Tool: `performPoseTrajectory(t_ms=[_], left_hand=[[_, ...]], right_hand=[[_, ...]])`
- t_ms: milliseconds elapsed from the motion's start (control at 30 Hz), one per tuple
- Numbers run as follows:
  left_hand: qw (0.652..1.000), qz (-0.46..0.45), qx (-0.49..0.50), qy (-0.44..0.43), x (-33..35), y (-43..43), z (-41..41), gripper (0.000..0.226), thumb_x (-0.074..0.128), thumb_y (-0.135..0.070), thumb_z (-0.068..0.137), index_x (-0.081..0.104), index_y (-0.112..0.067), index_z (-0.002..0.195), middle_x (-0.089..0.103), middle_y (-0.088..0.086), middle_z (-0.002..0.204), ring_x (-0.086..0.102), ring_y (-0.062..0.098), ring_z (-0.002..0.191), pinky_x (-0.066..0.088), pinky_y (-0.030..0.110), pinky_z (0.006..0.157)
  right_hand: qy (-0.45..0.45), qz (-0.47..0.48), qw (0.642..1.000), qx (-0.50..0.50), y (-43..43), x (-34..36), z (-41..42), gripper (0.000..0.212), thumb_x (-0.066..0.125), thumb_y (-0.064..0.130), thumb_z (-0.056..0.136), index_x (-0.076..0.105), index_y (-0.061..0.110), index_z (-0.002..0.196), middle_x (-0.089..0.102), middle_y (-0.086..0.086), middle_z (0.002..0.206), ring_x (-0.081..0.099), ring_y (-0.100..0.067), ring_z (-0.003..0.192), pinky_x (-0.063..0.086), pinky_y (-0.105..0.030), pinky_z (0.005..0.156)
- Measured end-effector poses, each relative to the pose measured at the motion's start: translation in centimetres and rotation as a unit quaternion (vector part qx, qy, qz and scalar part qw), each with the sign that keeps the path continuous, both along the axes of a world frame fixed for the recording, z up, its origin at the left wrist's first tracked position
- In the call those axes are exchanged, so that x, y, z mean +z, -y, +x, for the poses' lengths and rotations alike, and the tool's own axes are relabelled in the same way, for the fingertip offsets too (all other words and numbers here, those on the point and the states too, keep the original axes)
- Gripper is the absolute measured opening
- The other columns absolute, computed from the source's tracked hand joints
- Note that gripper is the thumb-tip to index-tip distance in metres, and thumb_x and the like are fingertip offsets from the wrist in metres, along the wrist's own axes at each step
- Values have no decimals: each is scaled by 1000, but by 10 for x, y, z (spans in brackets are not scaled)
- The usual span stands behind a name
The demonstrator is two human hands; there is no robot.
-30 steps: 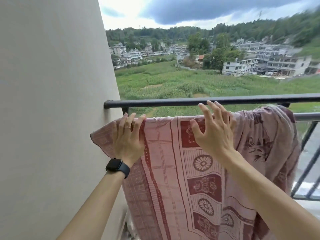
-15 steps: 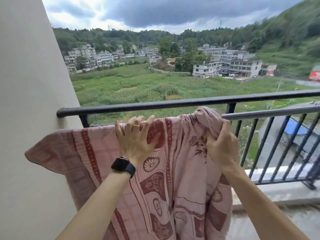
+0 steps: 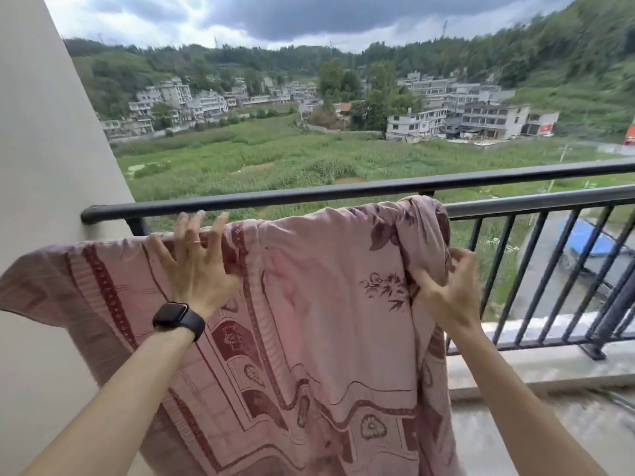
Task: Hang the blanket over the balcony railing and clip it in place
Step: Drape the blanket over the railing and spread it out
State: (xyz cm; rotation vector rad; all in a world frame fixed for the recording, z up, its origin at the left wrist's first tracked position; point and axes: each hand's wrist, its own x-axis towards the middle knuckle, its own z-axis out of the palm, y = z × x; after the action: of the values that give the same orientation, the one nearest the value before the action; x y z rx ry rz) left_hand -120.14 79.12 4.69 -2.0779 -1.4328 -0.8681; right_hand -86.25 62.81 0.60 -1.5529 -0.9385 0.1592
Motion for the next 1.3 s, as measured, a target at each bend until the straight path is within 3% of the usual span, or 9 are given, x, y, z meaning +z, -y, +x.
performPoseTrajectory(t_ms=[100,233,367,533,667,933,1100,1200,1300], left_hand=[[999,-5,-48,-12,6,11,46,81,65,-38,71,35,-30,147,31,8,155,20,33,147,1,68,114],[999,-21,-31,-1,-5,9,70,68,63,-45,82,39,-31,144,41,8,146,29,36,141,10,71,112],[999,30,-26,-30,-14,-1,46,59,56,-40,95,34,-27,149,40,11,149,31,38,140,17,68,112],[999,8,-26,-19,-25,2,43,69,39,-58,93,27,-26,153,24,13,160,16,37,148,5,60,116],[999,-8,-36,22,-28,11,46,71,43,-61,91,27,-28,152,18,8,163,10,34,150,1,58,118],[998,4,-23,57,-26,13,49,72,47,-48,99,11,-25,158,11,4,165,5,29,152,-2,59,118],[999,12,-39,-12,-43,12,24,106,73,-6,79,5,-22,158,0,3,165,2,29,152,7,62,118],[996,21,-84,-37,-59,20,14,106,77,-32,72,16,-13,157,8,4,164,11,30,151,11,59,118],[994,12,-107,-22,-77,30,6,88,62,-24,80,18,-11,156,19,8,162,20,29,149,17,58,118]], right_hand=[[39,36,998,45,-4,37,-4,87,77,37,86,19,38,150,39,-2,146,40,-13,126,33,-32,101],[270,14,961,-57,-21,56,10,57,65,12,93,47,34,143,52,-15,109,61,-28,82,54,-37,65],[249,78,943,-208,-5,64,72,42,55,-3,91,59,19,126,51,-24,111,57,-37,93,49,-34,66],[257,-94,940,-203,22,-11,99,67,56,-8,81,39,28,135,47,-28,118,52,-46,104,39,-45,74],[249,-101,937,-224,14,-10,80,72,64,9,73,39,22,139,20,-19,157,19,-38,143,22,-58,109],[433,-74,898,-31,-65,48,7,59,41,57,98,33,36,152,24,-3,164,12,-25,153,-2,-60,118],[459,131,876,-63,-70,-1,21,50,59,-7,89,63,14,134,61,-6,139,47,-29,138,30,-57,117],[462,165,869,-64,-55,-25,28,49,63,-14,83,70,11,125,67,-4,132,54,-29,132,44,-49,107],[480,94,867,-94,-42,-41,26,50,62,-7,83,70,18,125,66,3,133,51,-25,133,38,-47,106]])
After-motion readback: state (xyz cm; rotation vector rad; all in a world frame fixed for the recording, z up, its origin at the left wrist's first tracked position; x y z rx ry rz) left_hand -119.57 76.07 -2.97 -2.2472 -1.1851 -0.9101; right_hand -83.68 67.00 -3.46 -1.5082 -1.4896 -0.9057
